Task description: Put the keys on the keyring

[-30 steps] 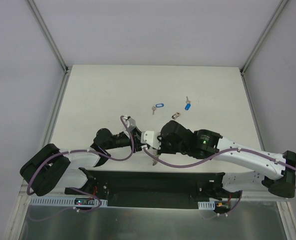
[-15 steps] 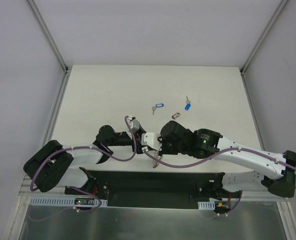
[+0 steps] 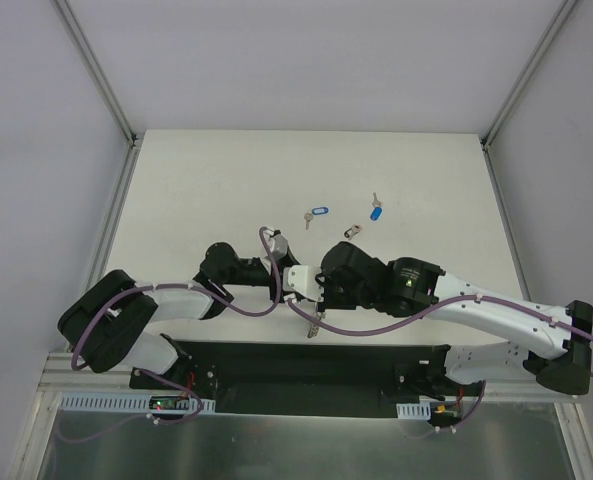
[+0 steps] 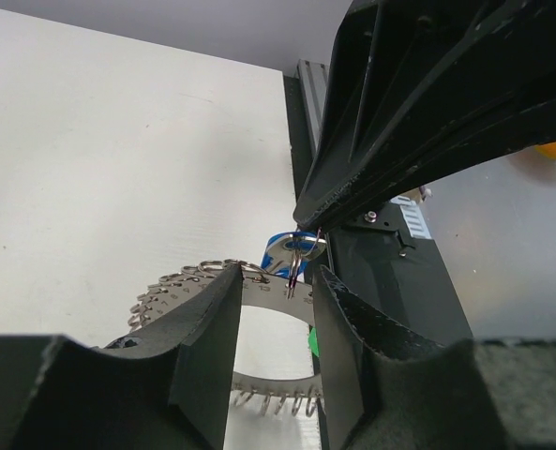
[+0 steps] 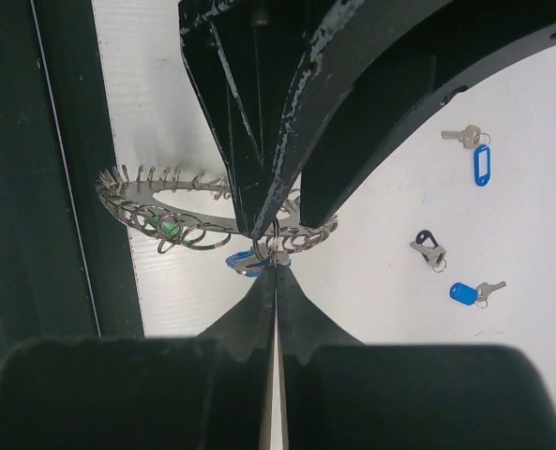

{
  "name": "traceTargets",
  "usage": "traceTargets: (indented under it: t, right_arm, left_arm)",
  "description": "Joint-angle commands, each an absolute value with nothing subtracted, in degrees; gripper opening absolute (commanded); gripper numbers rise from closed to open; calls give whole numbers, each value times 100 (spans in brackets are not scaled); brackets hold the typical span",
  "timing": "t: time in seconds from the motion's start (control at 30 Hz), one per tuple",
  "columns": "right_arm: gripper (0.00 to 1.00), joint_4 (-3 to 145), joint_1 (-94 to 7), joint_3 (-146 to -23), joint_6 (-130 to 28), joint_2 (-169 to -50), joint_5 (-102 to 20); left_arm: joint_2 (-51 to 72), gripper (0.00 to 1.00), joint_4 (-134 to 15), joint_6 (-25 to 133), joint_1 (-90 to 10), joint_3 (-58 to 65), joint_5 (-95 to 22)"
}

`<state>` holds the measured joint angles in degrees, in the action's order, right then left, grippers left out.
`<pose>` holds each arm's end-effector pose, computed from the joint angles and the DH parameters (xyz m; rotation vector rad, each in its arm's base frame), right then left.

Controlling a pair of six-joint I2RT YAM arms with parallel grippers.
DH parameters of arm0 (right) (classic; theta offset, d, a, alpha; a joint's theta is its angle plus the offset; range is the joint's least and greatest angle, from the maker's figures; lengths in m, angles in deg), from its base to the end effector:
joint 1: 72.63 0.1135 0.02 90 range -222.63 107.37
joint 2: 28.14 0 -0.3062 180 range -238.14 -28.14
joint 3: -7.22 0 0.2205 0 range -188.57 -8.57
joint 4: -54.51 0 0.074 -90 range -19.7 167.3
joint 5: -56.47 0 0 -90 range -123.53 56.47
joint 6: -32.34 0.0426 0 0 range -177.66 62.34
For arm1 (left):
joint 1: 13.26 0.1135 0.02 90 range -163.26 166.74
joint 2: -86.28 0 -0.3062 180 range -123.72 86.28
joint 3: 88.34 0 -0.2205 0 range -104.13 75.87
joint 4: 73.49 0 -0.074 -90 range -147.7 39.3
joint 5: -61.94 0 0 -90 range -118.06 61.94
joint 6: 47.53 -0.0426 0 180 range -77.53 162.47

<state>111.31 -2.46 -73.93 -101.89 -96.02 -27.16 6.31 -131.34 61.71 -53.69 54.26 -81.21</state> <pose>0.0735 0.1900 0.3677 -1.9251 1.3068 0.0980 0.1492 -0.1719 0.2921 1.0954 1.1412 -1.4363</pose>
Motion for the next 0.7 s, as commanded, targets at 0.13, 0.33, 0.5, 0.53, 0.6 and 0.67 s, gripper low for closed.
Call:
traceTargets:
  t: [0.13,0.33,0.5,0.53,0.6,0.67]
  right_arm:
    - [1,11117,-205,-7730,-10257,-9564,-2746]
    - [1,11091,-214,-7730,-10249,-9573,-2738]
    - [1,11082,-205,-7730,-10249,-9599,-2729]
    - [1,11082,-214,-7730,-10249,-9599,-2729]
    - [1,11073,-214,-7721,-10249,-9591,-2729]
    - [1,11064,-206,-7713,-10249,-9591,-2729]
  left_arm:
    - [533,29,-15403,6321,-5352,5161,-8484]
    - [507,25,-15403,6400,-5369,5126,-8554]
    - [489,23,-15394,6453,-5378,5117,-8625]
    - [498,22,-15394,6444,-5387,5117,-8625]
    - [463,20,-15376,6470,-5387,5108,-8660]
    - [445,16,-15376,6488,-5387,5100,-8668]
